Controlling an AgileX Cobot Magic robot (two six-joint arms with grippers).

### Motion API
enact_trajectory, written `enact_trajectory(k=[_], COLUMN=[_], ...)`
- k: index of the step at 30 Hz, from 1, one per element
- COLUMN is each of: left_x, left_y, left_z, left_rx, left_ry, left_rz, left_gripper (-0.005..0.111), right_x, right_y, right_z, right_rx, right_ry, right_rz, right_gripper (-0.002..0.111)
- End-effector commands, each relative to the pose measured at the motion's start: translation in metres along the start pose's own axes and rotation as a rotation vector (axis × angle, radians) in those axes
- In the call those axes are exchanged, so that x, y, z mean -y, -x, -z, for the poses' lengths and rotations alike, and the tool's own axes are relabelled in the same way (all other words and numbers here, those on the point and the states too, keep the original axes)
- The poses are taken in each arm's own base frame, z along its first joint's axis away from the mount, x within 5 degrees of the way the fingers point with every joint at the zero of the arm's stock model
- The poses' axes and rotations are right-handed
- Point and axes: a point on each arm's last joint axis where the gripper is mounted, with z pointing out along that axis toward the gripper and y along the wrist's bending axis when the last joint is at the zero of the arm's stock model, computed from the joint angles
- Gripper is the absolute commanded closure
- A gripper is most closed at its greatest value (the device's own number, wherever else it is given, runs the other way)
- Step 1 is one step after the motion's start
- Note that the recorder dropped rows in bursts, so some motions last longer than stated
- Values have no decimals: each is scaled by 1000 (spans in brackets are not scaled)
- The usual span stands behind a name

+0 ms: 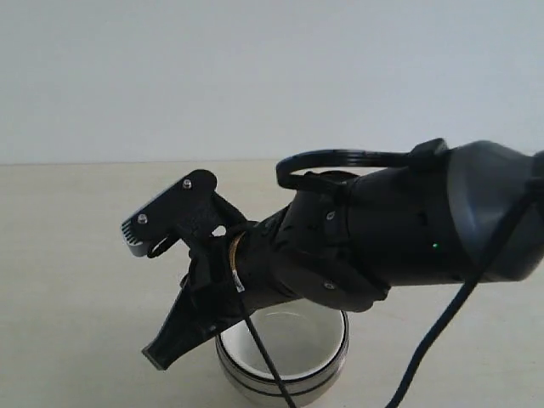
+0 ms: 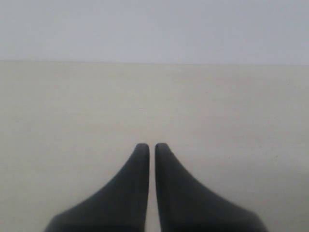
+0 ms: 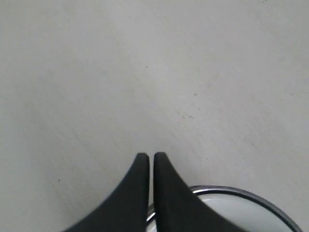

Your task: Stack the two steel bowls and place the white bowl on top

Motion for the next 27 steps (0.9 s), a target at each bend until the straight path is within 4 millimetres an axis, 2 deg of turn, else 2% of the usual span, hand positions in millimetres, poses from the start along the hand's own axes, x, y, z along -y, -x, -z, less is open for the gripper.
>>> enact_trajectory(k=[1,8,11,15,16,19,27], left_x=[0,0,0,0,0,0,0], left_y=[0,0,0,0,0,0,0], left_z=[0,0,0,0,0,0,0], left_rx=[7,7,7,7,7,7,7], left_ry=[-5,-5,-5,-5,-5,-5,-5], left_rz=[4,4,4,4,4,4,4], left_gripper=[103,103,103,103,103,103,103], right_x=[6,14,17,21,22,23,22], right_y=[13,26,24,8,0,-16,-44], right_z=[30,83,105,138,153,178,252], right_rx=[46,89,104,103,120,179,527], right_ry=[-23,-65,-84,-120,-132,-148,-146], right_rz=[2,13,26,50,49,43,13], right_gripper=[108,108,108,108,108,108,108])
